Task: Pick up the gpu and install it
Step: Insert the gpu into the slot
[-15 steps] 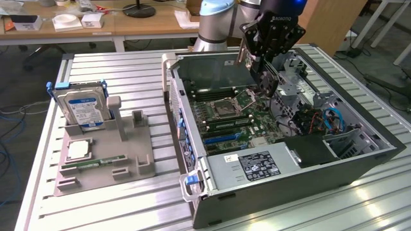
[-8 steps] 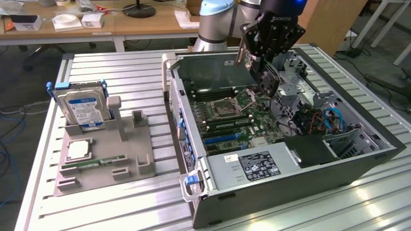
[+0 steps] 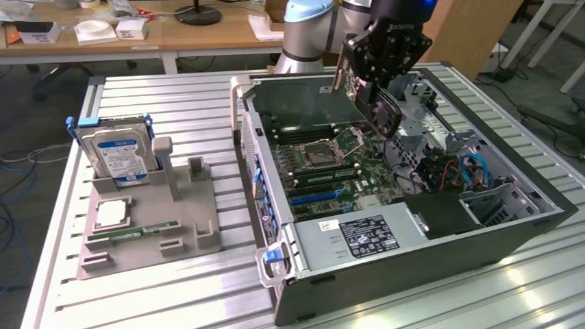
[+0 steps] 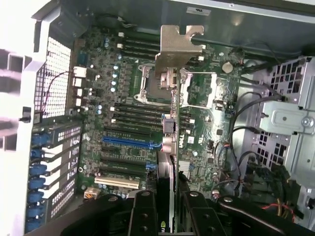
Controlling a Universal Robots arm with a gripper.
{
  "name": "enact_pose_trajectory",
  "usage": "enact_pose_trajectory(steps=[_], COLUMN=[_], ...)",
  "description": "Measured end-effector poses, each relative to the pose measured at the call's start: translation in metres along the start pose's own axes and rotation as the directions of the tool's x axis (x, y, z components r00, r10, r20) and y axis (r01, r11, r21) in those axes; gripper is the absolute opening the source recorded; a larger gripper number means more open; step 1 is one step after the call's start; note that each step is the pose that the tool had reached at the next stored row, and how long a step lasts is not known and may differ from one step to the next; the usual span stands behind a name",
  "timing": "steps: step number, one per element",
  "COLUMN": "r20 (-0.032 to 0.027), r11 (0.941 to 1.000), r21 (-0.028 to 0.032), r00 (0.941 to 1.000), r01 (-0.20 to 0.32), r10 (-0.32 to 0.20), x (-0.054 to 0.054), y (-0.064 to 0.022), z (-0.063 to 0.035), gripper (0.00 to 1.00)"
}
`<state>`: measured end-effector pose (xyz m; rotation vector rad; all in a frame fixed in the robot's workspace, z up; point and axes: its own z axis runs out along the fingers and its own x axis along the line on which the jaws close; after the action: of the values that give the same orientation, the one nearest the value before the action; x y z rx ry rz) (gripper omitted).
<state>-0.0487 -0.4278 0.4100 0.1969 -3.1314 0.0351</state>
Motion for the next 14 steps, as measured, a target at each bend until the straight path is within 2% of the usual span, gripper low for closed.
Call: enact_pose_trajectory(steps=[7, 14], r20=[0.0016, 0.0032], r11=[0.9975, 0.9886], r21=[0.0004, 0.0010], r00=[0.9975, 0.9886], r01=[0.071, 0.151], r10=[-0.071, -0.151], x=[0.0000, 0.0000], y=[-0.0002, -0.0003], z=[0.0003, 0.0008], gripper=[0.26, 0.26])
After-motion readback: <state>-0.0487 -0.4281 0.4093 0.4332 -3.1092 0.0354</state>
